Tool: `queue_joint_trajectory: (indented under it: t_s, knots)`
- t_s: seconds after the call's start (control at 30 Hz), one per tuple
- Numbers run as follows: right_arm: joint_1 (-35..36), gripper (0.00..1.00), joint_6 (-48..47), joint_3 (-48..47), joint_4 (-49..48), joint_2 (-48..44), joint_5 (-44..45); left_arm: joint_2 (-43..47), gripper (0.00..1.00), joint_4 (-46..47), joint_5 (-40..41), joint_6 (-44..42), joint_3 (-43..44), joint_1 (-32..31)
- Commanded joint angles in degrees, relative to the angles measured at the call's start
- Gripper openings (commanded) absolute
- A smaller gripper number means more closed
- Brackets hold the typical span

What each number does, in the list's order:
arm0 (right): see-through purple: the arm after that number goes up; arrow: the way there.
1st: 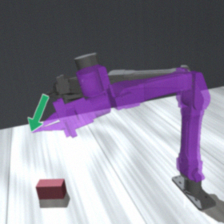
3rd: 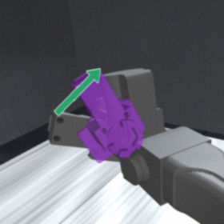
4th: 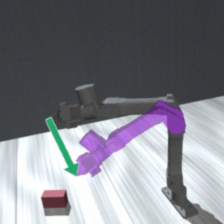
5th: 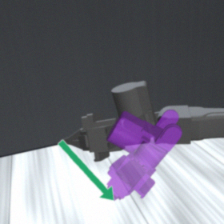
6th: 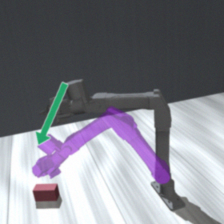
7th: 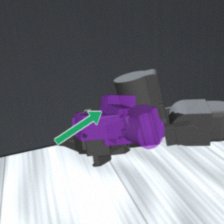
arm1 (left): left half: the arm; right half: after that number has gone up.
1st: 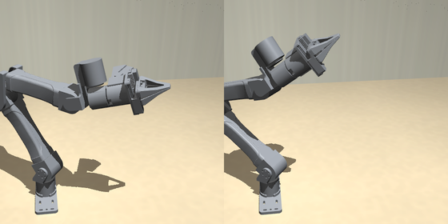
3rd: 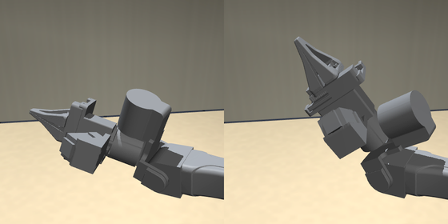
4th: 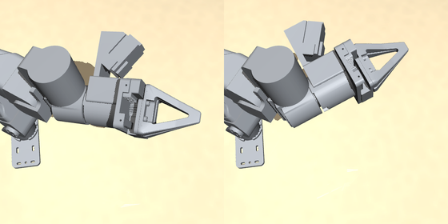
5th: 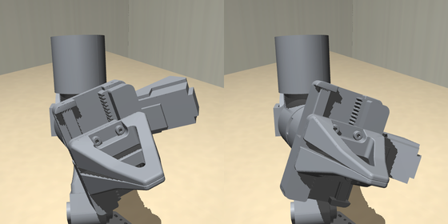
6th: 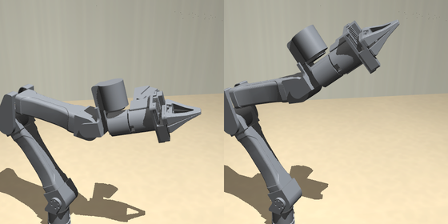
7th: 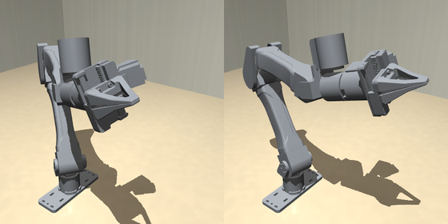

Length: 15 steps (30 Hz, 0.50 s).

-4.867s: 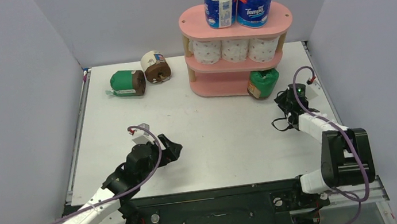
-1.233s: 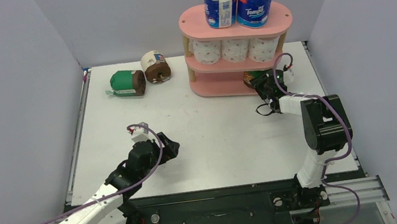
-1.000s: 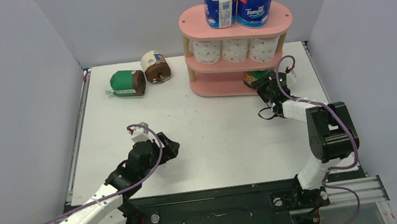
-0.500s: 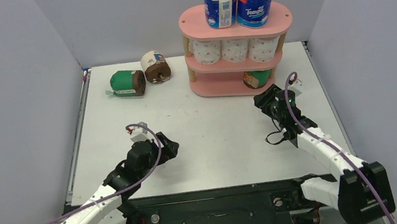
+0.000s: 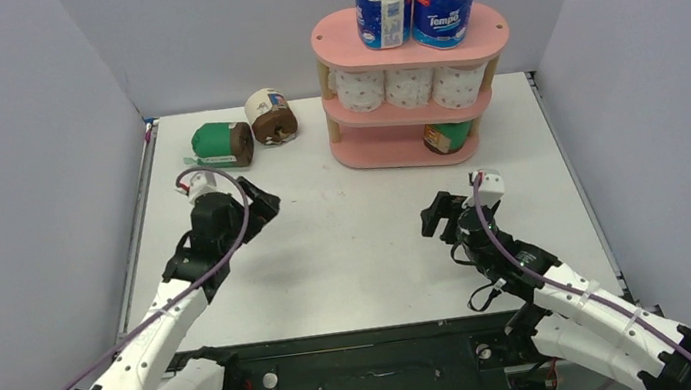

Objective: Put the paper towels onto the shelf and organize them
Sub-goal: Adjust the paper towel at the center of the board.

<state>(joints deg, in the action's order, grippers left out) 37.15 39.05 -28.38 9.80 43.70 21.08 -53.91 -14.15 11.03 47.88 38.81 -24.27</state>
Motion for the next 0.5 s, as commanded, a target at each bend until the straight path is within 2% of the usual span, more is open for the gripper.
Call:
queue_joint_trajectory:
  t_s: [0.0, 0.13, 0.37, 0.47]
  knots:
    - [2.51, 0.81, 1.14, 3.28, -0.29, -0.43, 3.12, -5.48, 0.97, 2.82, -10.32, 5.62, 4.66, 10.45]
    - [3.86, 0.82, 1.54, 5.41, -1.62, -2.33, 3.85, -13.32, 0.97, 5.89, -14.06, 8.95, 8.92, 19.20]
    - [4.59, 0.79, 2.60, 10.17, -5.81, -5.69, 1.66, -24.07, 0.97, 7.74, -8.35, 9.62, 16.45, 23.52]
    - [4.66, 0.79, 2.66, 12.03, -10.48, -5.16, -0.68, -29.08, 0.97, 10.56, -5.28, 9.15, 19.79, 26.02]
